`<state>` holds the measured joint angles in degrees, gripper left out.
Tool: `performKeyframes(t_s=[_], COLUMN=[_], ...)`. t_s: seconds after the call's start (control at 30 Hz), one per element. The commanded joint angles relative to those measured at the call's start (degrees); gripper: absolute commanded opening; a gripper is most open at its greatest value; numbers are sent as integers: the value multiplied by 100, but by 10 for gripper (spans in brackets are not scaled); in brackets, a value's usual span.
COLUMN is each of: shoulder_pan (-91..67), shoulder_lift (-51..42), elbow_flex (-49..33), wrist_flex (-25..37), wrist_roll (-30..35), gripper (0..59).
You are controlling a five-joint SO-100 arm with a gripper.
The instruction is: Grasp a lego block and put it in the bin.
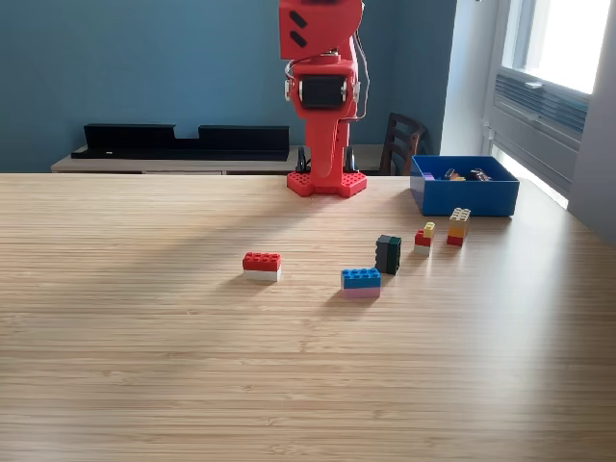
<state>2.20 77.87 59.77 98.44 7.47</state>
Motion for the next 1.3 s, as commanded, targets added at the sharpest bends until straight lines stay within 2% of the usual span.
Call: performKeyframes(t_s=[0.03,0.2,0.33,0.57,0.67,0.8,1.07,1.3], shoulder_pan=[-272,-519,-554,-721,-1116,-1942,-3437,-3639], shoulder_lift=[141,149,158,158,158,158,158,141], elbow_flex=[-114,422,492,870,1169,1415,1521,1617], wrist_flex=[-70,-229,-229,-483,-563,-615,-598,-624], wrist_roll=[62,53,-9,-545,-923,-1125,-1301,-1301], gripper=[1,1,1,6,109,210,290,299])
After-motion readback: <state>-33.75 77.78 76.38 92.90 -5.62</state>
